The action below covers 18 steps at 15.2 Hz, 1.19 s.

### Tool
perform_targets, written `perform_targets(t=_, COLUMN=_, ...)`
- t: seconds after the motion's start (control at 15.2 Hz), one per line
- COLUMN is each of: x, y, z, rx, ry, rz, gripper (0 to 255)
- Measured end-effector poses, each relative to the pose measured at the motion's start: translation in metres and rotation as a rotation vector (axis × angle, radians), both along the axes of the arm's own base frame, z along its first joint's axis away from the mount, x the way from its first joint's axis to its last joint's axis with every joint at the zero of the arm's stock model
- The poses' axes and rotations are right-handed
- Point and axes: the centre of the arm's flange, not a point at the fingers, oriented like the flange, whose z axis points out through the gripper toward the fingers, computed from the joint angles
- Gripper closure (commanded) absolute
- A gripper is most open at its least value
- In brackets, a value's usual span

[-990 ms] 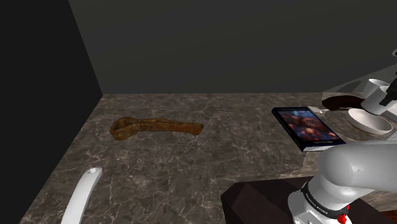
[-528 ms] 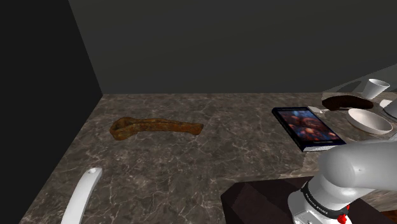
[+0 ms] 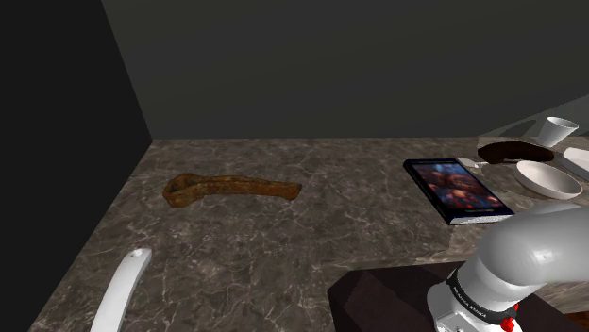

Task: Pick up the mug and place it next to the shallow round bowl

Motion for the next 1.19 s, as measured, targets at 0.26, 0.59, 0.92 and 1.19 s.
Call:
perform_targets(t=0.26, x=-0.015, y=-0.009, z=-0.008, rx=0.0, ry=0.001, rz=0.001, gripper=255)
perform_targets(t=0.59, x=-0.018, y=-0.01, z=-0.034, rx=0.0, ry=0.002, rz=0.001, gripper=255)
perform_targets(t=0.92, x=-0.017, y=-0.01, z=-0.061, rx=0.0, ry=0.002, rz=0.001, gripper=255)
perform_targets(t=1.19, x=-0.017, y=-0.01, z=-0.082, rx=0.0, ry=0.002, rz=0.001, gripper=255)
